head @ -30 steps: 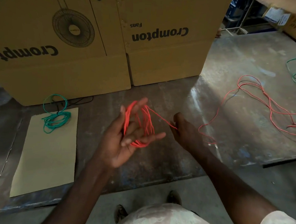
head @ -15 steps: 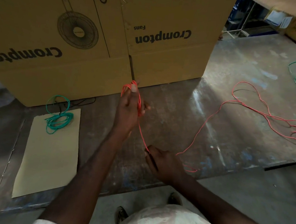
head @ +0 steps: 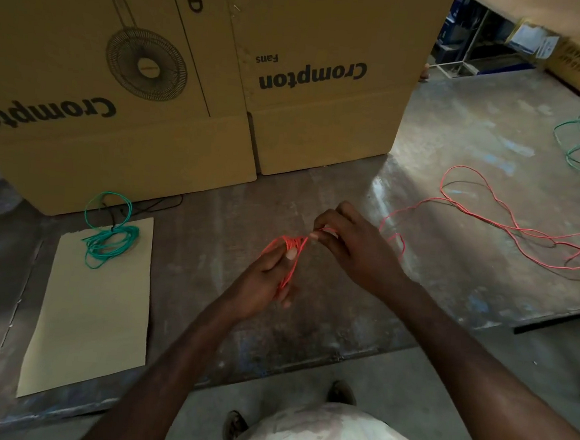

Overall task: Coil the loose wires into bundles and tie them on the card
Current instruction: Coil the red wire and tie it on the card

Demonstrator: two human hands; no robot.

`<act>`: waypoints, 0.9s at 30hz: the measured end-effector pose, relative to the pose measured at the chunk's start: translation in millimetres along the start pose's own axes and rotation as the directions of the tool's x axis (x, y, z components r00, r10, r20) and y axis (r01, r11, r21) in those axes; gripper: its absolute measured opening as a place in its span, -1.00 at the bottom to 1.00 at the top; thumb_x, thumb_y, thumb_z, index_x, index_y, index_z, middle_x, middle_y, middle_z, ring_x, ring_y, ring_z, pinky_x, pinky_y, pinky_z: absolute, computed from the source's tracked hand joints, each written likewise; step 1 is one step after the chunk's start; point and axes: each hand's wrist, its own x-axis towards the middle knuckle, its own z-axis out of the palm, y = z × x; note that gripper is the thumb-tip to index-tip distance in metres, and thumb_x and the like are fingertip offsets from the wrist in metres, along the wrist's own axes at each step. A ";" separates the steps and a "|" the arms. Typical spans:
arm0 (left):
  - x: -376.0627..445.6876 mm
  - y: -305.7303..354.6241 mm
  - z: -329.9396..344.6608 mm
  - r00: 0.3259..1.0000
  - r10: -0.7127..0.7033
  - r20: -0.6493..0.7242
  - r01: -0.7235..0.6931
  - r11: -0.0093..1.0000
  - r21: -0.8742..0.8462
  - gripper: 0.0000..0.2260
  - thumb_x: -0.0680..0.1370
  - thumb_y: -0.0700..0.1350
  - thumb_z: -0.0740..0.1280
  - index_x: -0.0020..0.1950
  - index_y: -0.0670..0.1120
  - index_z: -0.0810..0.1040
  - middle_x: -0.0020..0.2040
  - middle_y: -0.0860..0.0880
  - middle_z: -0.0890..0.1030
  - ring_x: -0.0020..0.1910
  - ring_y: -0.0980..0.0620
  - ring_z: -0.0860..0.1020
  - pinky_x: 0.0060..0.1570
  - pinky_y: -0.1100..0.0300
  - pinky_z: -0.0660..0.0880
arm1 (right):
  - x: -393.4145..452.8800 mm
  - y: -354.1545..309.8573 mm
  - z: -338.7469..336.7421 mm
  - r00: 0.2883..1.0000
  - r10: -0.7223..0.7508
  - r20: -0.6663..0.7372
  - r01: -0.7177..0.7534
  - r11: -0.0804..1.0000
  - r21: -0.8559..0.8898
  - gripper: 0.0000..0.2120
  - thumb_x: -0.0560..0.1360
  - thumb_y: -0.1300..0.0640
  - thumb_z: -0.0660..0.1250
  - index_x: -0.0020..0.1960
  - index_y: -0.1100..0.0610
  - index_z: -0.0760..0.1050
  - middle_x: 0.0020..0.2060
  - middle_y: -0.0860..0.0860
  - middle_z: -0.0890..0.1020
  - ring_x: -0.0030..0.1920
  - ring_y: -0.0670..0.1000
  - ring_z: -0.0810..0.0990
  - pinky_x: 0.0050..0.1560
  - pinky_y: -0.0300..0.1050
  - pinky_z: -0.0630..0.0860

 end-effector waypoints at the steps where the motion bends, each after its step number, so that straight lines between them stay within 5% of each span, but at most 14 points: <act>1: -2.7 2.6 4.3 0.999 -0.022 0.024 0.024 0.995 -0.096 -0.68 0.75 0.09 0.14 0.36 -0.03 0.53 -0.44 -0.09 0.37 -0.49 -0.10 0.41 -0.17 0.06 0.59 | 2.9 3.0 0.0 1.000 -0.006 0.002 0.006 1.000 0.021 -0.85 0.66 -0.02 0.36 0.11 0.05 0.55 -0.03 -0.05 0.44 -0.17 -0.05 0.53 -0.12 -0.12 0.50; 5: -15.9 13.9 14.3 0.992 -0.033 0.123 0.080 0.914 -0.399 -0.55 0.76 0.12 0.11 0.49 -0.10 0.55 -0.46 -0.09 0.20 -0.54 0.00 0.20 -0.03 -0.09 0.62 | 9.5 9.8 6.2 1.000 0.007 -0.017 -0.005 0.995 0.100 -0.88 0.63 0.03 0.42 0.04 0.07 0.57 -0.10 -0.11 0.44 -0.16 -0.19 0.50 -0.13 -0.33 0.37; 9: -25.7 33.6 17.3 0.991 0.032 0.129 0.045 0.832 -0.552 -0.56 0.80 0.02 0.03 0.54 -0.16 0.48 -0.48 -0.08 0.14 -0.55 0.06 0.18 -0.06 -0.03 0.60 | 7.9 18.8 17.8 1.000 0.005 -0.026 -0.001 0.993 0.115 -0.91 0.67 0.06 0.34 0.08 0.08 0.56 -0.13 -0.09 0.49 -0.19 -0.16 0.47 -0.15 -0.20 0.39; 12: -27.4 43.6 15.1 0.988 0.095 0.118 0.001 0.775 -0.631 -0.55 0.80 0.00 0.00 0.59 -0.18 0.42 -0.48 -0.04 0.16 -0.57 0.12 0.22 0.09 -0.19 0.63 | 0.2 21.5 28.8 1.000 -0.007 0.000 0.007 0.990 0.141 -0.86 0.72 0.10 0.23 0.17 0.08 0.55 -0.09 -0.11 0.54 -0.10 -0.17 0.53 -0.07 -0.14 0.44; 16: -28.0 55.1 10.4 0.992 0.120 0.027 -0.072 0.746 -0.662 -0.54 0.81 -0.01 -0.02 0.59 -0.19 0.41 -0.47 -0.04 0.15 -0.56 0.10 0.18 0.25 -0.37 0.55 | -9.5 21.0 37.5 0.996 0.073 0.053 -0.083 0.969 0.232 -0.74 0.72 0.23 0.21 0.35 0.07 0.53 -0.06 -0.36 0.58 -0.06 -0.30 0.56 0.00 -0.35 0.42; 20: -19.4 69.3 -5.2 0.974 0.186 -0.131 -0.226 0.707 -0.670 -0.50 0.80 0.05 0.00 0.60 -0.23 0.36 -0.46 0.00 0.23 -0.53 0.13 0.30 0.34 -0.43 0.46 | -21.1 21.2 56.8 0.968 0.137 0.209 -0.183 0.958 0.219 -0.69 0.72 0.04 0.17 0.44 -0.01 0.46 -0.16 -0.10 0.63 -0.23 -0.21 0.57 -0.10 -0.19 0.51; 24: -10.3 84.0 -21.2 0.929 0.232 -0.288 -0.365 0.696 -0.618 -0.52 0.81 0.03 -0.01 0.60 -0.25 0.33 -0.44 0.01 0.29 -0.51 0.11 0.35 0.31 -0.34 0.52 | -27.5 8.3 74.9 0.959 0.040 0.281 -0.104 0.970 0.218 -0.76 0.64 0.28 0.29 0.28 0.10 0.52 -0.11 -0.05 0.59 -0.17 -0.11 0.55 -0.07 -0.28 0.47; 27: -0.8 88.8 -27.8 0.887 0.248 -0.389 -0.438 0.719 -0.540 -0.53 0.81 0.01 -0.01 0.61 -0.25 0.33 -0.45 0.00 0.32 -0.49 0.08 0.39 0.30 -0.37 0.53 | -31.5 1.8 85.0 0.939 -0.004 0.344 -0.078 0.972 0.223 -0.68 0.49 0.39 0.22 0.15 0.13 0.56 0.00 0.00 0.55 -0.08 -0.01 0.55 -0.02 -0.17 0.48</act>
